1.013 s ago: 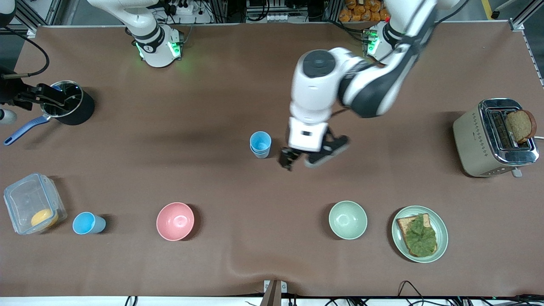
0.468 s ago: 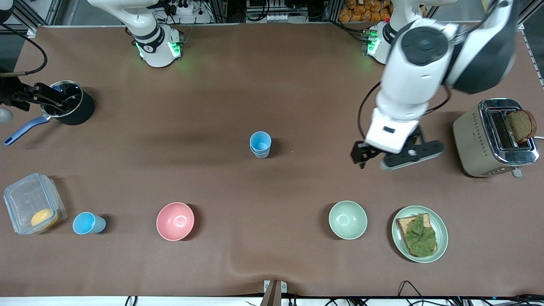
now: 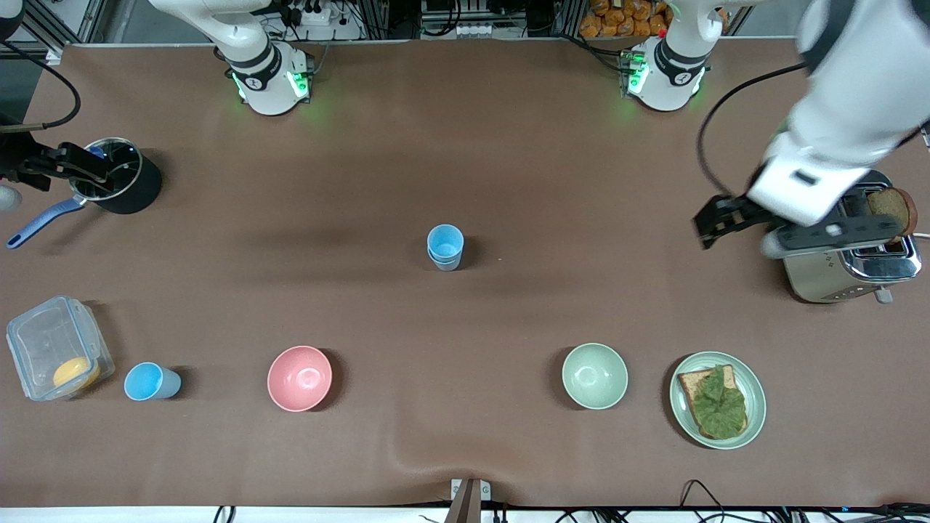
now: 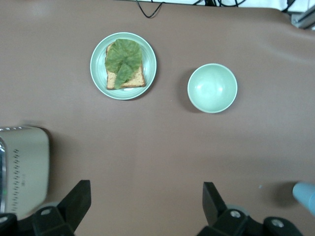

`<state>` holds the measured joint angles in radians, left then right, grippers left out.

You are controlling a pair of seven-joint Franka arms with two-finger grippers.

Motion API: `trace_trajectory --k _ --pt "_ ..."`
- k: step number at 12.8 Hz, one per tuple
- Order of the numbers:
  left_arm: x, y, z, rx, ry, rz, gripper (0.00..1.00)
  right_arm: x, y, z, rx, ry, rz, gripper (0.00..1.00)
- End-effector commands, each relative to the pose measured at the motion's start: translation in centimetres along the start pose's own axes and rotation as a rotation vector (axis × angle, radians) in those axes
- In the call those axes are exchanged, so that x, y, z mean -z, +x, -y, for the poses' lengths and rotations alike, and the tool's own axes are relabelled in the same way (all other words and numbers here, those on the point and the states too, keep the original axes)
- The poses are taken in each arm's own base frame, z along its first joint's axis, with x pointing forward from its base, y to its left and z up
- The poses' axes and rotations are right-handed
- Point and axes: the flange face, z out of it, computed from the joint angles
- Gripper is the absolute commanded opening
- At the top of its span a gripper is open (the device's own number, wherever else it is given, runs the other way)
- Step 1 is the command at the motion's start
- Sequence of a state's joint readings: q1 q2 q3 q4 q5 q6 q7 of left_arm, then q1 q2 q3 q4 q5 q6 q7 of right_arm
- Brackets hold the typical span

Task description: Stack blue cups with both arms

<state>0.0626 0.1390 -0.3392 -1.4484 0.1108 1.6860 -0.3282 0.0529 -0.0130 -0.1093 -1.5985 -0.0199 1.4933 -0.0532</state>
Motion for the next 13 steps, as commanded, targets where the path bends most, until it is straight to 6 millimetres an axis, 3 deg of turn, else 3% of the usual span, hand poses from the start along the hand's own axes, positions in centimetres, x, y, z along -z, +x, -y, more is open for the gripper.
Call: trace_trajectory --k 1,4,6,9,13 --pt "-0.1 -1.5 3.0 -0.049 -0.002 0.035 1.0 0.3 0.2 0.0 0.007 -0.012 -0.003 1.0" --pt "-1.0 -3.4 7.7 -0.059 -0.049 0.071 1.0 0.3 0.2 0.0 0.007 -0.01 -0.003 1.0" --pt "-1.0 -4.0 9.7 -0.064 -0.044 0.078 1.0 0.3 0.2 0.0 0.007 -0.01 -0.003 1.0" --pt "-0.5 -3.8 10.8 -0.062 -0.049 0.07 1.0 0.3 0.2 0.0 0.007 -0.01 -0.001 1.0" --pt "0.5 -4.5 9.9 -0.044 -0.05 0.063 1.0 0.3 0.2 -0.1 0.005 -0.01 0.0 1.0"
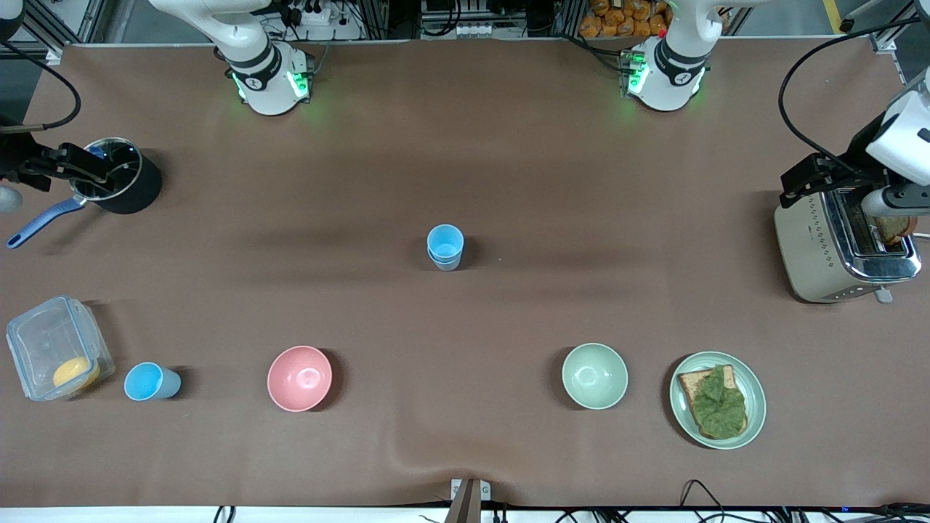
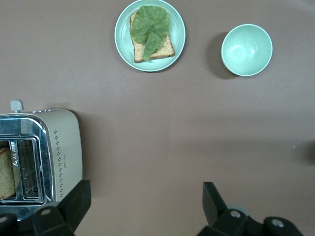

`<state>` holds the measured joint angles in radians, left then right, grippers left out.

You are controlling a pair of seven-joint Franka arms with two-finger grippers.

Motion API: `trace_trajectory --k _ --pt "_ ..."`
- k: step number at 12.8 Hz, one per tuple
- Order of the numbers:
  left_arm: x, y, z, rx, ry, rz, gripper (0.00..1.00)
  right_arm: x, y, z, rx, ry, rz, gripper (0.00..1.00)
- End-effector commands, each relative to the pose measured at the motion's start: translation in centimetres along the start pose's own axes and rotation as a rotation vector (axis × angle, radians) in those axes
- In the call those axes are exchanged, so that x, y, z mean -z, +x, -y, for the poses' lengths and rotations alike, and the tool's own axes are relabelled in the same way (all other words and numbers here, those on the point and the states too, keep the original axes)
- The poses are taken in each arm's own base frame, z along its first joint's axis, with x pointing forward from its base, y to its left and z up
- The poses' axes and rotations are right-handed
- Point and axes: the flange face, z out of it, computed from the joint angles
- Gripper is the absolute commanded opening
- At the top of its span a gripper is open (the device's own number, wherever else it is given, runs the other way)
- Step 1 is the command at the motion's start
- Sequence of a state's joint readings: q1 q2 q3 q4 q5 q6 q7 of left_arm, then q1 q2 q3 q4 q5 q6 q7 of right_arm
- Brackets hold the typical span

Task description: Stack blue cups with both arms

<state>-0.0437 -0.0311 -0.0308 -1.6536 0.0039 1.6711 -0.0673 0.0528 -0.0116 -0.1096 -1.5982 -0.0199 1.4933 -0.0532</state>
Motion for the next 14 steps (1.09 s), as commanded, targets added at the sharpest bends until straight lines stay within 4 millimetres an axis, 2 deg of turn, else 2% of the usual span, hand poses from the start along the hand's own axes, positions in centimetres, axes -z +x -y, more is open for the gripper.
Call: trace_trajectory --k 1,2,4,5,9,14 --pt "0.8 -1.2 -0.6 0.009 -0.019 -0.007 1.0 0.3 0.1 -0.1 0.006 -0.008 0.002 1.0" --pt "0.8 -1.3 -1.2 0.0 -0.02 -0.001 1.0 0.3 0.1 -0.1 0.006 -0.008 0.002 1.0" --pt "0.9 -1.4 -1.9 0.087 -0.019 0.016 1.0 0.3 0.1 -0.1 0.006 -0.008 0.002 1.0" --pt "1.1 -1.5 -3.6 0.086 -0.01 0.02 1.0 0.3 0.1 -0.1 0.006 -0.008 0.002 1.0" --pt "2.0 -1.1 -3.3 0.09 -0.006 0.011 1.0 0.3 0.1 -0.2 0.004 -0.008 0.002 1.0" --pt "1.6 -0.8 -2.5 0.092 0.0 0.032 1.0 0.2 0.1 -0.1 0.004 -0.006 0.005 1.0"
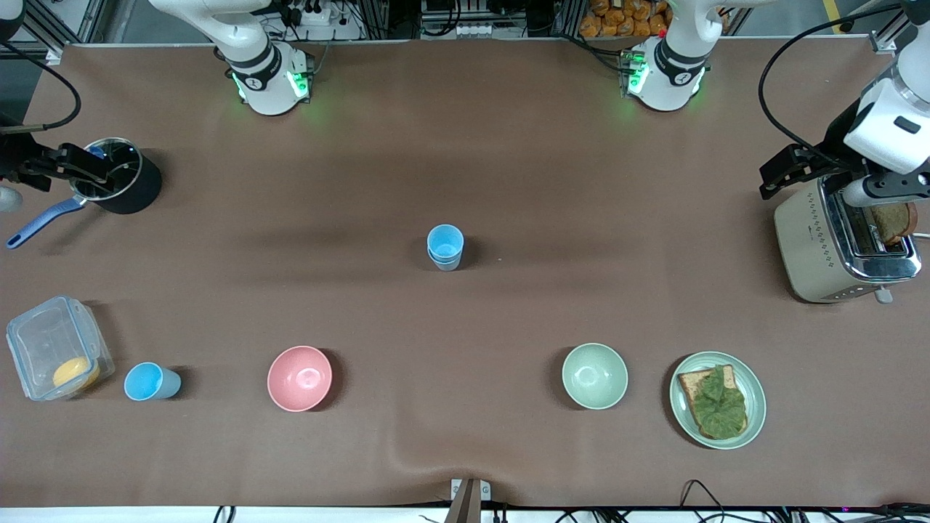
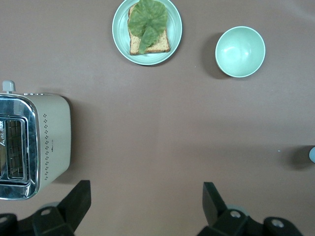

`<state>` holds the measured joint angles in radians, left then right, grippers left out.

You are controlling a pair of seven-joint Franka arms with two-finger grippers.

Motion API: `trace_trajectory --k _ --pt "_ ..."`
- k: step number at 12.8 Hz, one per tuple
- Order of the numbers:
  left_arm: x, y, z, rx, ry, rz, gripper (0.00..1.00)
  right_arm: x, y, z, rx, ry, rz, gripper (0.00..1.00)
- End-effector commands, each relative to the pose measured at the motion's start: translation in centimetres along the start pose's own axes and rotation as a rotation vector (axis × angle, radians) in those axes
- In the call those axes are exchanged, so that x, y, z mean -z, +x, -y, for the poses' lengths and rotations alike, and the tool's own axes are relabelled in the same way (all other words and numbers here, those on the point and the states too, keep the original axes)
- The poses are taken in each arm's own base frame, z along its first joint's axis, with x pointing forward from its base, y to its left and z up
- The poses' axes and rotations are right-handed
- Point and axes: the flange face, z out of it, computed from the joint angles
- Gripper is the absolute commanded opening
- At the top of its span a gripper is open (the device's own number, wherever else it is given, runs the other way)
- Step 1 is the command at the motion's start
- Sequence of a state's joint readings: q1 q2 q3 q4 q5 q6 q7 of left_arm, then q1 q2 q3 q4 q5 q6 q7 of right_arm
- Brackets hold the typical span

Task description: Stack blue cups with both arms

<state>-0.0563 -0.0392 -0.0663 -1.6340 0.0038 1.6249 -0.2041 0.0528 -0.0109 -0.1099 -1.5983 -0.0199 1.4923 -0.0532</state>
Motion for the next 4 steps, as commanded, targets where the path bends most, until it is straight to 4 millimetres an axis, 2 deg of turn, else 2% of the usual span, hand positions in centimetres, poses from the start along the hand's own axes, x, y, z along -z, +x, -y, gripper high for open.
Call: trace_trajectory --k 1,4 --pt "0.71 -0.01 0.2 0.005 -0.005 0.013 1.0 0.22 0.08 -0.13 0.005 -0.007 0.003 1.0" --pt "0.78 0.06 0.88 0.015 -0.003 0.013 1.0 0.22 0.07 -0.29 0.003 -0.006 0.003 1.0"
